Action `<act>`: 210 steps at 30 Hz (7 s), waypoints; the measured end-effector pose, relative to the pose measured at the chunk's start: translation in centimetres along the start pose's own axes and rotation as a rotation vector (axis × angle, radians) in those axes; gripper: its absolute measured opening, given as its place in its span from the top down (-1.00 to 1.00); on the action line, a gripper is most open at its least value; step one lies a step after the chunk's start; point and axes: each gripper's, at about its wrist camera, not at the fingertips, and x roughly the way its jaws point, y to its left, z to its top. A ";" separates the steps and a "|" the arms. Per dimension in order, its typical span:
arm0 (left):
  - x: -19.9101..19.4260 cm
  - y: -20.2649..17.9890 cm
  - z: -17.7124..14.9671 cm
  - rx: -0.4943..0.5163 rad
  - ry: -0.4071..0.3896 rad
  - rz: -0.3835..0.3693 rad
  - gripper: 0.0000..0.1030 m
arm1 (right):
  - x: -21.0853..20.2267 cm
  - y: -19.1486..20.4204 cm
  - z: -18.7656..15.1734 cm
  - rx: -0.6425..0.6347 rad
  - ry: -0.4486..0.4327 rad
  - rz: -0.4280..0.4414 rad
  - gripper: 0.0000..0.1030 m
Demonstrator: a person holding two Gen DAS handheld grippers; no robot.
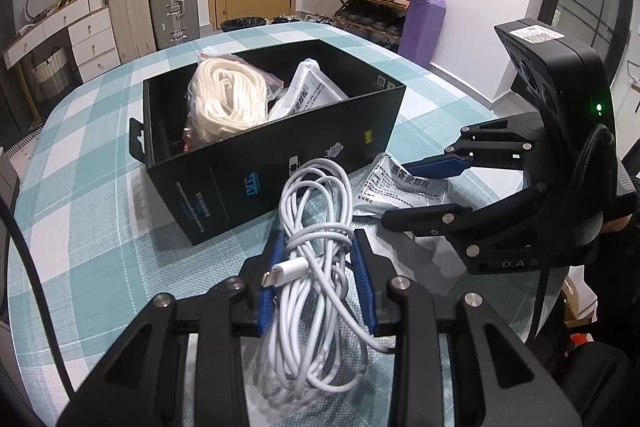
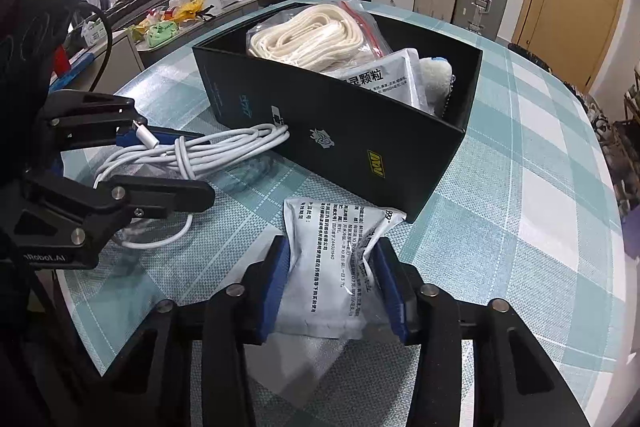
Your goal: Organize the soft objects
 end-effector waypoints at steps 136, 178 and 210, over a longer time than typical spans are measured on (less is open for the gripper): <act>1.2 4.4 6.1 -0.115 -0.266 0.281 -0.66 | -2.6 -4.8 6.9 0.145 -0.400 -0.033 -0.79; -2.9 4.5 0.9 -0.192 -0.430 0.354 -1.00 | -5.3 -2.3 2.4 0.107 -0.531 -0.062 -0.99; -2.8 4.2 1.1 -0.185 -0.432 0.349 -1.00 | -5.5 -2.1 2.5 0.106 -0.537 -0.070 -0.99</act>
